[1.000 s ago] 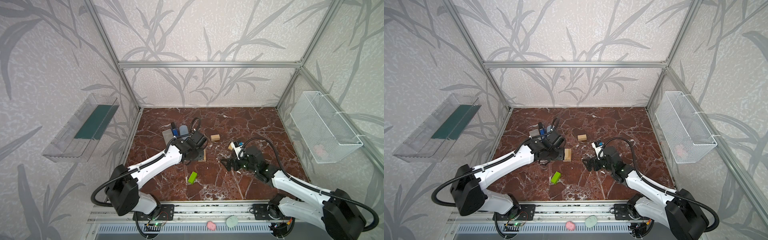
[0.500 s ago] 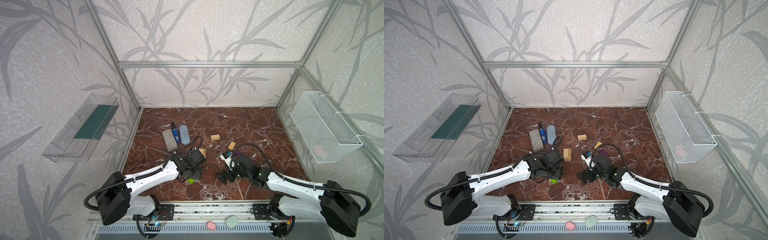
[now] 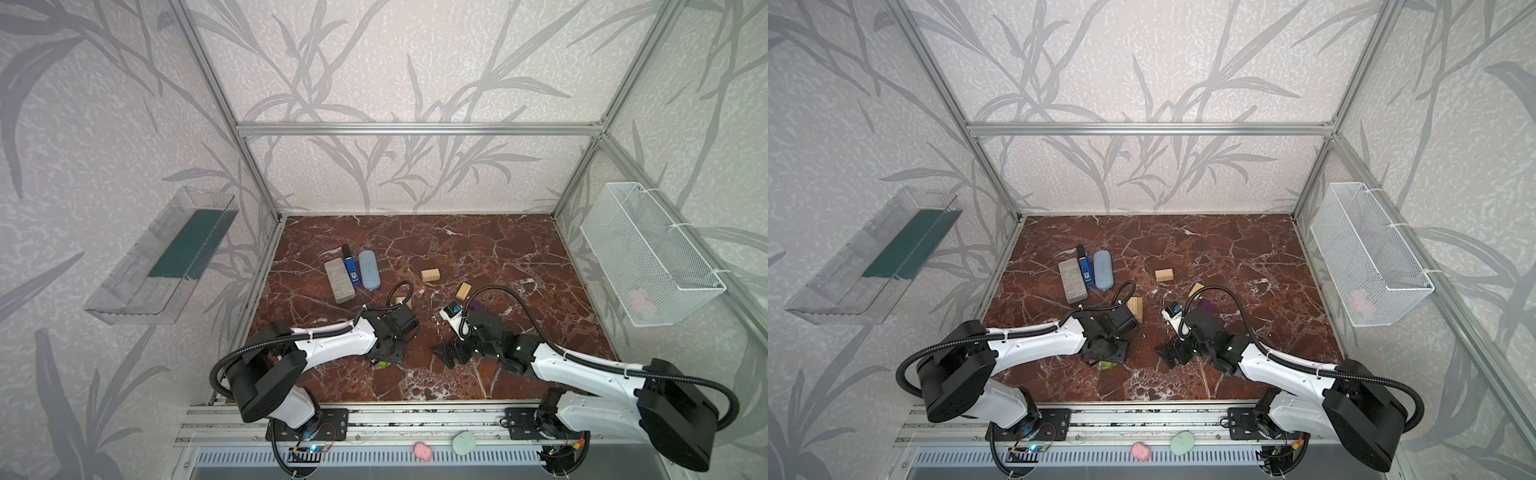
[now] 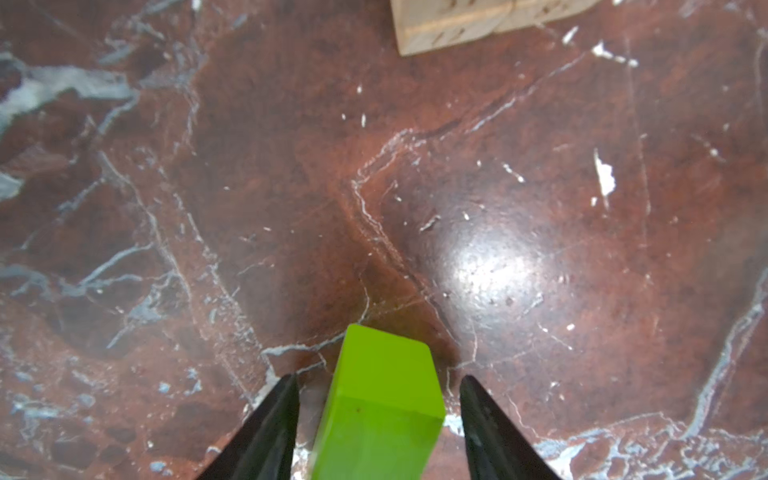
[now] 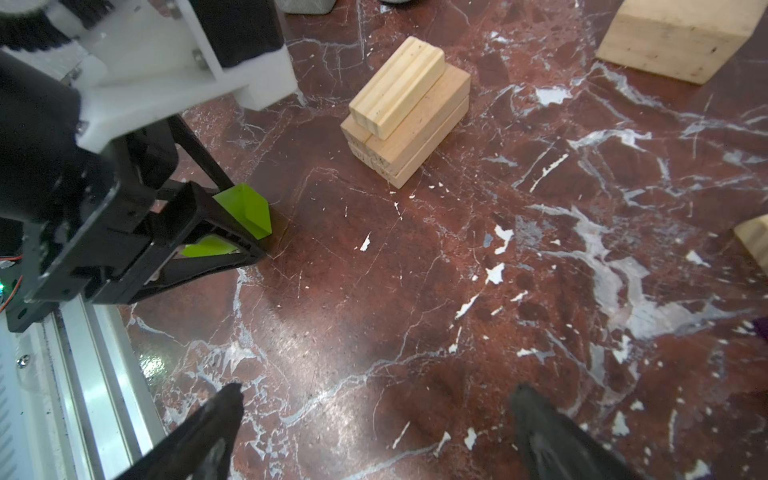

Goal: Build the wood block tower
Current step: 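Lift the lime-green block with the left gripper, then carry the lime-green block over the wooden stack with the left gripper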

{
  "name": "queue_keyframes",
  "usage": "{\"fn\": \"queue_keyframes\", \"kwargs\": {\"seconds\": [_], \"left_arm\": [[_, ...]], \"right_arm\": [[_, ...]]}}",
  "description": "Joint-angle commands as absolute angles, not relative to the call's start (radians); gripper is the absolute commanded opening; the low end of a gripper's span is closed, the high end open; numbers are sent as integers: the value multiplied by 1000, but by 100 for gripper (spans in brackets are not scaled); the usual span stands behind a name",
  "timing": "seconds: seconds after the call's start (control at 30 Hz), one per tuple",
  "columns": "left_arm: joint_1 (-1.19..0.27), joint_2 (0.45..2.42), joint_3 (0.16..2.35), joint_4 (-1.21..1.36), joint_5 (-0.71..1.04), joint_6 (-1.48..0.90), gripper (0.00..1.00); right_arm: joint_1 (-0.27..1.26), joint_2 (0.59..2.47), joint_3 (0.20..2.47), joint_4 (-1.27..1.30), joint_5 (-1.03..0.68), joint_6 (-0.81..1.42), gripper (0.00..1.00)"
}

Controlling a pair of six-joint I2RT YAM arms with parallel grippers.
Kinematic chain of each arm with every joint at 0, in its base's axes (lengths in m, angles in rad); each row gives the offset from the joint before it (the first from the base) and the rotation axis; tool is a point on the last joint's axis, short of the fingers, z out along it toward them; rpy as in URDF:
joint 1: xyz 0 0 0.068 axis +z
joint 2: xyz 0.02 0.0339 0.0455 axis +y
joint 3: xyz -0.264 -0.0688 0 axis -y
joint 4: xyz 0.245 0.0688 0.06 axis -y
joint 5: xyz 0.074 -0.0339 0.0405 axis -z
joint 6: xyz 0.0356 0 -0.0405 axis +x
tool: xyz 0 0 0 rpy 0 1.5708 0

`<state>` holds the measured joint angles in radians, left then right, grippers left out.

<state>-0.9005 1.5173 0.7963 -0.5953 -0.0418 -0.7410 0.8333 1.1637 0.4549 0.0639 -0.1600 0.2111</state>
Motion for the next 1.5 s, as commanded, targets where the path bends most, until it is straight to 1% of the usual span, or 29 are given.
{"fn": "queue_keyframes", "kwargs": {"seconds": [0.0, 0.07, 0.2, 0.4, 0.5, 0.63, 0.73, 0.8, 1.1, 1.17, 1.33, 1.47], "left_arm": [[-912, 1520, 780, -602, -80, -792, 57], [-921, 1519, 779, -609, -91, -802, 56], [-927, 1522, 768, -603, -103, -827, 50], [-939, 1542, 768, -606, -128, -841, 46], [-940, 1558, 770, -606, -135, -847, 39], [-944, 1565, 773, -594, -130, -842, 36], [-944, 1553, 779, -604, -129, -841, 30], [-945, 1532, 781, -606, -128, -841, 26], [-945, 1386, 798, -644, -137, -843, 16], [-945, 1344, 804, -660, -138, -836, 13], [-941, 1260, 855, -736, -216, -802, 10], [-910, 1240, 962, -842, -268, -753, 7]], "right_arm": [[839, 1155, 465, 76, -138, 196, 99], [839, 1157, 465, 74, -135, 195, 99], [839, 1162, 468, 71, -124, 198, 99], [838, 1157, 468, 66, -114, 199, 99], [838, 1157, 466, 67, -109, 198, 99], [838, 1160, 466, 67, -103, 199, 99], [837, 1155, 466, 67, -97, 199, 99], [837, 1149, 462, 67, -90, 198, 99], [827, 1093, 425, 95, -77, 231, 99], [814, 1078, 424, 94, -106, 247, 99], [797, 1046, 467, 47, -123, 300, 99], [755, 1044, 491, 51, -132, 333, 99]]}}
